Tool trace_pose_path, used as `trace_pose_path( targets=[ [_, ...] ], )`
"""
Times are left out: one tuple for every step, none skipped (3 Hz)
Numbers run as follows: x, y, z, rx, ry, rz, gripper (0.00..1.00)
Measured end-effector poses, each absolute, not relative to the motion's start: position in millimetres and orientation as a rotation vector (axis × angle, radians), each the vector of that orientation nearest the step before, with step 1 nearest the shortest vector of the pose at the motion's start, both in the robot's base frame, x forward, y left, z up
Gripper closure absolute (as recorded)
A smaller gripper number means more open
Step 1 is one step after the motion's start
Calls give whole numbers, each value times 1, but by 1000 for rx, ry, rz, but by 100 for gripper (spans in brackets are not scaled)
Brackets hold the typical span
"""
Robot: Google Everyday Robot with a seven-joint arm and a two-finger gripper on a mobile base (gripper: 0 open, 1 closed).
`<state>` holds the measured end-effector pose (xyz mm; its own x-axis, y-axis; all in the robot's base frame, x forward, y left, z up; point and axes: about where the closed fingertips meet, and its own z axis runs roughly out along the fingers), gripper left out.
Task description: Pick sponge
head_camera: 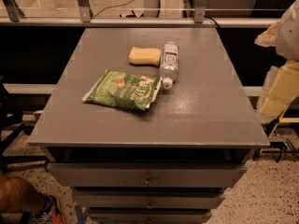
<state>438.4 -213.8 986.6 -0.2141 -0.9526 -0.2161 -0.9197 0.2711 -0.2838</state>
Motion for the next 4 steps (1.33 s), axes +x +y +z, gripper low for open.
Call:
trace_pose_path(
  targets=[
    [438, -214, 987, -1705, 2203, -133, 0],
    [458, -218, 986, -1694, 2162, -97, 0],
    [501, -222, 981, -1686, 2087, -28, 0],
    [568, -220, 971, -1659, 1994, 66, 0]
  ],
)
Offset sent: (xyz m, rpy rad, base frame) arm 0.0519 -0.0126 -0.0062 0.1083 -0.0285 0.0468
